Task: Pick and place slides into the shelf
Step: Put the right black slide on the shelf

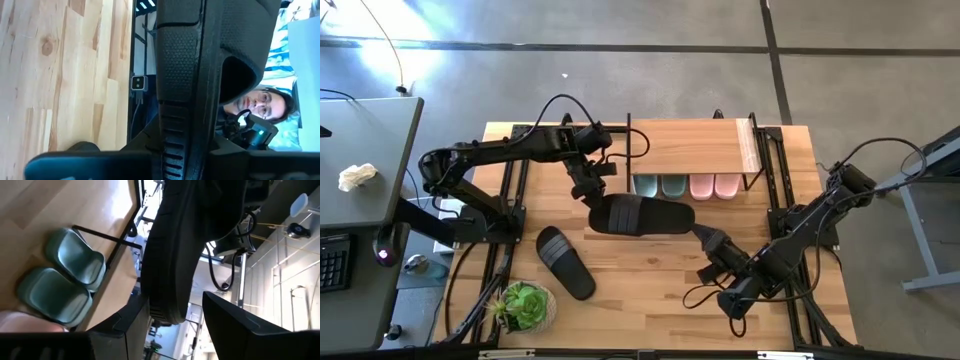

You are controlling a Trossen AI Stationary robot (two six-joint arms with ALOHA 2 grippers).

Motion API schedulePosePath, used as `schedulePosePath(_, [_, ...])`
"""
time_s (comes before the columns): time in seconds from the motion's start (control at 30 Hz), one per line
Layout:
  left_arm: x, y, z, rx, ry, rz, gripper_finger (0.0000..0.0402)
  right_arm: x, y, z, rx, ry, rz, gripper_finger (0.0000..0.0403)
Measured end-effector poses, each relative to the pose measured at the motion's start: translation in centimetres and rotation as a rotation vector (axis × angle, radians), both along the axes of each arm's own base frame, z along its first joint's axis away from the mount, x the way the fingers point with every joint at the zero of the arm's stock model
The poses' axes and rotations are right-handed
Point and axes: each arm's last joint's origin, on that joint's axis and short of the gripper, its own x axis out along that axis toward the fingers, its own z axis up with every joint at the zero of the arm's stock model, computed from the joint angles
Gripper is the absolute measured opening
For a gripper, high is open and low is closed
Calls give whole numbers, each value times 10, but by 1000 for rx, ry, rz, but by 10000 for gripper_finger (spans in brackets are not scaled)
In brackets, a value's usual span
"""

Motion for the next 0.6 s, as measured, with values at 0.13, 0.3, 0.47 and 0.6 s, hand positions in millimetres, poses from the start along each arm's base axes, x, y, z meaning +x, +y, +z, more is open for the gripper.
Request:
schedulePosePath(0.13, [0,0,0,4,-5,-3,27,-2,0,-4,18,-1,2,174])
schedulePosePath(0.3, [1,0,-1,8,-3,-2,32,-4,-2,-17,35,18,7,174])
schedulePosePath(0.47, [1,0,-1,10,-5,-1,27,-5,-2,-21,42,8,5,174])
schedulePosePath(0.6, [1,0,-1,13,-7,-2,29,-9,6,-19,38,-25,22,174])
